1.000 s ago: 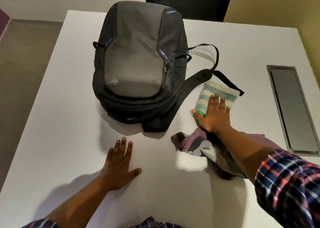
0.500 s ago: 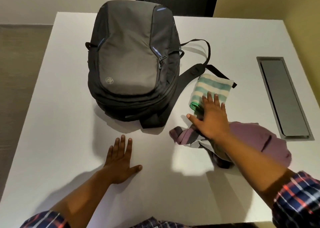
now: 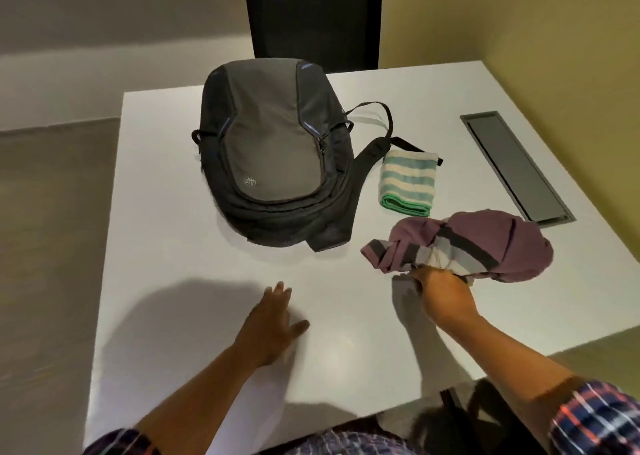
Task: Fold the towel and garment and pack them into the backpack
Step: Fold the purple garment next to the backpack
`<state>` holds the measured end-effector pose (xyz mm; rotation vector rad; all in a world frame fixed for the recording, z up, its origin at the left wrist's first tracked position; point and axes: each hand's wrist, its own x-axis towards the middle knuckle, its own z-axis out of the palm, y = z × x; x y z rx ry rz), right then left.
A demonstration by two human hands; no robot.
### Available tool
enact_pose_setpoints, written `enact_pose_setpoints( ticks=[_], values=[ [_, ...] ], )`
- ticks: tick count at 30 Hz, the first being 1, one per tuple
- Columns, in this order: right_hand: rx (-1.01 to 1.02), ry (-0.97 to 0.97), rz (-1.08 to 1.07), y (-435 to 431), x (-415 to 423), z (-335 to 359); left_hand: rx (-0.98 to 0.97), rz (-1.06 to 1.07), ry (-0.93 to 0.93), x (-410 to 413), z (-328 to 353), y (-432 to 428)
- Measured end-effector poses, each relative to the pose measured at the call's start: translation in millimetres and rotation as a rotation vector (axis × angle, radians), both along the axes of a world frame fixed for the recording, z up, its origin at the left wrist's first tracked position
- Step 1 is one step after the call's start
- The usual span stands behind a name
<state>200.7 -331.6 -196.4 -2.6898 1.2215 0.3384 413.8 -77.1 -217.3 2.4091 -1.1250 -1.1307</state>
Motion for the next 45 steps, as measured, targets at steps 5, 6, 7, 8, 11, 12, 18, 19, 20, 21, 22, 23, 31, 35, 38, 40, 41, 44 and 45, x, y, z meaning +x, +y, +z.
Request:
enact_pose_setpoints(
  ticks=[5,6,7,8,11,12,18,19,20,21,22,23,31,35,38,40,41,44,45],
  values=[
    [-0.033,0.168,0.118,27,19,7,-0.112,0.020,-0.019,5,17,50],
    [-0.032,0.228,0.117,28,23,10,-0.119,0.017,-0.019,4,19,57],
    [-0.042,0.282,0.133,33,28,10,-0.122,0.025,-0.015,2,22,69],
    [-0.047,0.332,0.151,36,31,10,-0.126,0.035,-0.013,0,24,79],
    [-0.058,0.424,0.179,34,36,8,-0.139,0.070,-0.005,-7,30,97],
    [-0.065,0.428,0.178,33,38,7,-0.146,0.089,-0.004,-10,32,100],
    [-0.079,0.073,0.266,43,49,29,-0.214,0.230,0.003,-27,44,88],
    [-0.068,-0.027,0.280,50,49,39,-0.245,0.241,-0.003,-31,46,80],
    [-0.042,-0.115,0.285,59,48,49,-0.284,0.249,-0.004,-34,49,71],
    [-0.008,-0.188,0.294,68,47,61,-0.332,0.261,0.001,-38,53,61],
    [0.028,-0.247,0.309,79,45,72,-0.378,0.278,0.017,-42,59,50],
    [0.065,-0.305,0.337,90,43,83,-0.424,0.301,0.037,-44,66,40],
    [0.269,-0.767,0.584,139,45,173,-0.830,0.473,0.214,-36,161,-2],
    [0.334,-0.989,0.588,139,65,210,-1.014,0.437,0.179,-25,218,2],
    [0.467,-1.112,0.592,139,92,241,-1.126,0.313,0.085,-15,263,6],
    [0.538,-1.119,0.636,138,112,263,-1.178,0.217,-0.035,-5,291,11],
    [0.535,-1.121,0.677,137,123,275,-1.203,0.201,-0.088,1,304,14],
    [0.356,-1.145,0.789,131,151,312,-1.294,0.303,-0.189,17,337,24],
    [0.291,-1.161,0.813,128,159,322,-1.318,0.350,-0.193,23,343,26]
  ],
)
